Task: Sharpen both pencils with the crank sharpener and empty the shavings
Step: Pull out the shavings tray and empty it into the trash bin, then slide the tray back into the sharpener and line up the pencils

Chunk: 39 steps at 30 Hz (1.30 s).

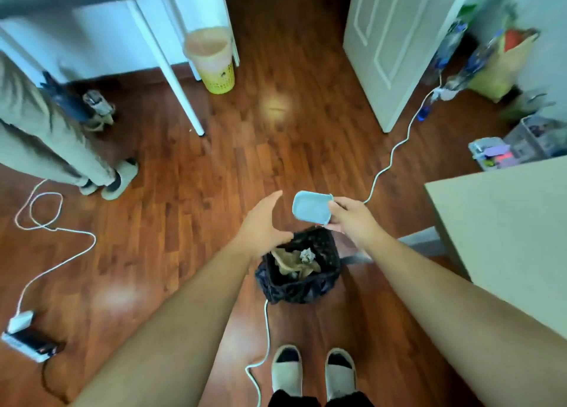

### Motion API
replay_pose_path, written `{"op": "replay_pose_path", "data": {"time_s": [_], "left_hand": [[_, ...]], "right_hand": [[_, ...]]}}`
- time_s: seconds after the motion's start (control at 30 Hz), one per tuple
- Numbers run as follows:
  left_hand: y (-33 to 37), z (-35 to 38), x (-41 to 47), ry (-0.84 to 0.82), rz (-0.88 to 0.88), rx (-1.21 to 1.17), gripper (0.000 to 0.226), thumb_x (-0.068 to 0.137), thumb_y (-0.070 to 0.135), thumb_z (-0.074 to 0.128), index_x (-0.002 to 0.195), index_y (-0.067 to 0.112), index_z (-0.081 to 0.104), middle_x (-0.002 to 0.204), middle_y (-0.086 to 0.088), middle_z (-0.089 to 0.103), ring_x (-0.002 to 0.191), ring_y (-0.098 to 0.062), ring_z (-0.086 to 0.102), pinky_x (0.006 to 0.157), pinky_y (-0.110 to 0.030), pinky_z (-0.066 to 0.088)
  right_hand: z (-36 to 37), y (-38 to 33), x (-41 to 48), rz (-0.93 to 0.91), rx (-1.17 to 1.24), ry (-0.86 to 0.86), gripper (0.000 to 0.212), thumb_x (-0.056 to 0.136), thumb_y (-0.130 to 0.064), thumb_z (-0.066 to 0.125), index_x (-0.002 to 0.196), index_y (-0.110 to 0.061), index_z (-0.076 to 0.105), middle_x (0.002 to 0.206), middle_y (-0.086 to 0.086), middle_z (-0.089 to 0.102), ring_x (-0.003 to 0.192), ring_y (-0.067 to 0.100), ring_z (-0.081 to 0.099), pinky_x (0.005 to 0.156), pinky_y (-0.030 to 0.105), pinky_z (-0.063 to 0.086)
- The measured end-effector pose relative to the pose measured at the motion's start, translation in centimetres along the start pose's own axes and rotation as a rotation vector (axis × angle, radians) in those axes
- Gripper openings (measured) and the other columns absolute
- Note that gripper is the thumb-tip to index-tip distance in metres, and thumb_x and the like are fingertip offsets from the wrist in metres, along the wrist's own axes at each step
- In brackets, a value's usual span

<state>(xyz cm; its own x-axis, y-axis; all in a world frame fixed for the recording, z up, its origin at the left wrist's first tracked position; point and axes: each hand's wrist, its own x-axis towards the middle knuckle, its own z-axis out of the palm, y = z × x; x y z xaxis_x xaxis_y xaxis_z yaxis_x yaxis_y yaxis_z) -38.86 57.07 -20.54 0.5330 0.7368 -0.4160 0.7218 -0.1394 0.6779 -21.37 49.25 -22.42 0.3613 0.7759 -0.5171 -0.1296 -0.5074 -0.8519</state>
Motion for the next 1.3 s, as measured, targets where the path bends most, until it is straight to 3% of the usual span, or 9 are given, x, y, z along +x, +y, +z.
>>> {"op": "replay_pose_path", "data": {"time_s": [0.13, 0.27, 0.43, 0.63, 0.77, 0.87, 1.07, 1.2, 1.3], "left_hand": [[9.8, -5.4, -2.1, -0.023, 0.288, 0.055, 0.089, 0.065, 0.014, 0.084, 0.141, 0.02, 0.04, 0.145, 0.0, 0.046, 0.129, -0.016, 0.047, 0.105, -0.023, 0.033], [18.9, -6.4, -3.7, 0.016, 0.554, 0.108, 0.07, 0.061, 0.017, 0.087, 0.125, 0.019, 0.058, 0.125, 0.004, 0.064, 0.11, -0.002, 0.056, 0.101, -0.016, 0.039], [28.2, -1.8, -6.5, -0.087, 0.831, 0.182, 0.064, 0.058, 0.024, 0.088, 0.116, 0.023, 0.063, 0.114, 0.008, 0.068, 0.103, -0.004, 0.06, 0.09, -0.012, 0.041], [36.6, 8.1, -13.4, -0.322, 1.017, 0.184, 0.058, 0.057, 0.024, 0.089, 0.109, 0.026, 0.064, 0.099, 0.014, 0.066, 0.088, 0.004, 0.059, 0.072, -0.002, 0.04], [40.7, 15.7, -20.4, -0.477, 1.144, 0.208, 0.059, 0.055, 0.025, 0.09, 0.109, 0.023, 0.065, 0.095, 0.013, 0.064, 0.086, -0.001, 0.059, 0.068, -0.001, 0.037], [42.9, 21.5, -25.7, -0.607, 1.221, 0.22, 0.051, 0.054, 0.02, 0.089, 0.101, 0.021, 0.068, 0.092, 0.011, 0.068, 0.087, -0.004, 0.063, 0.067, 0.003, 0.037], [45.4, 32.6, -35.4, -0.812, 1.27, 0.242, 0.049, 0.052, 0.015, 0.089, 0.097, 0.019, 0.069, 0.088, 0.009, 0.071, 0.081, -0.003, 0.063, 0.068, -0.003, 0.042], [45.9, 38.9, -39.5, -0.893, 1.249, 0.3, 0.059, 0.053, 0.018, 0.09, 0.106, 0.019, 0.065, 0.097, 0.007, 0.068, 0.09, -0.005, 0.062, 0.08, -0.015, 0.044], [45.5, 42.4, -40.6, -0.873, 1.235, 0.391, 0.073, 0.054, 0.024, 0.09, 0.118, 0.023, 0.057, 0.105, 0.006, 0.06, 0.1, -0.008, 0.057, 0.083, -0.017, 0.041]], "right_hand": [[-3.9, -8.7, -6.1, -0.107, -0.003, 0.02, 0.032, 0.099, -0.014, 0.039, 0.124, -0.001, 0.054, 0.108, 0.012, 0.061, 0.096, 0.021, 0.062, 0.085, 0.03, 0.052], [-9.2, -13.8, -12.9, -0.206, 0.005, 0.155, 0.034, 0.099, -0.016, 0.039, 0.125, 0.0, 0.053, 0.115, 0.019, 0.062, 0.103, 0.025, 0.063, 0.087, 0.031, 0.053], [-15.4, -13.6, -22.6, -0.256, 0.137, 0.382, 0.033, 0.099, -0.012, 0.037, 0.125, 0.004, 0.05, 0.104, 0.017, 0.058, 0.082, 0.019, 0.059, 0.079, 0.026, 0.049], [-22.8, -8.6, -36.4, -0.267, 0.224, 0.671, 0.036, 0.095, -0.018, 0.049, 0.129, -0.005, 0.051, 0.113, 0.011, 0.058, 0.098, 0.023, 0.057, 0.083, 0.029, 0.048], [-26.6, -3.0, -47.0, -0.235, 0.036, 0.844, 0.066, 0.077, -0.008, 0.074, 0.135, -0.02, 0.046, 0.127, 0.003, 0.055, 0.111, 0.02, 0.059, 0.087, 0.027, 0.053], [-28.0, 1.4, -53.0, -0.146, -0.063, 0.979, 0.08, 0.064, -0.004, 0.083, 0.134, -0.019, 0.048, 0.122, -0.003, 0.059, 0.108, 0.017, 0.06, 0.089, 0.038, 0.056], [-31.7, 9.8, -64.0, -0.077, -0.048, 1.16, 0.06, 0.059, -0.011, 0.085, 0.103, -0.042, 0.06, 0.102, -0.015, 0.068, 0.087, 0.001, 0.066, 0.069, 0.015, 0.054], [-34.5, 15.1, -68.7, -0.019, -0.007, 1.173, 0.055, 0.063, -0.006, 0.083, 0.109, -0.026, 0.062, 0.1, -0.006, 0.068, 0.094, 0.013, 0.066, 0.081, 0.032, 0.057], [-35.9, 19.4, -71.0, 0.036, 0.042, 1.158, 0.051, 0.065, -0.004, 0.082, 0.11, -0.018, 0.063, 0.101, -0.002, 0.068, 0.096, 0.016, 0.066, 0.084, 0.032, 0.054]]}}
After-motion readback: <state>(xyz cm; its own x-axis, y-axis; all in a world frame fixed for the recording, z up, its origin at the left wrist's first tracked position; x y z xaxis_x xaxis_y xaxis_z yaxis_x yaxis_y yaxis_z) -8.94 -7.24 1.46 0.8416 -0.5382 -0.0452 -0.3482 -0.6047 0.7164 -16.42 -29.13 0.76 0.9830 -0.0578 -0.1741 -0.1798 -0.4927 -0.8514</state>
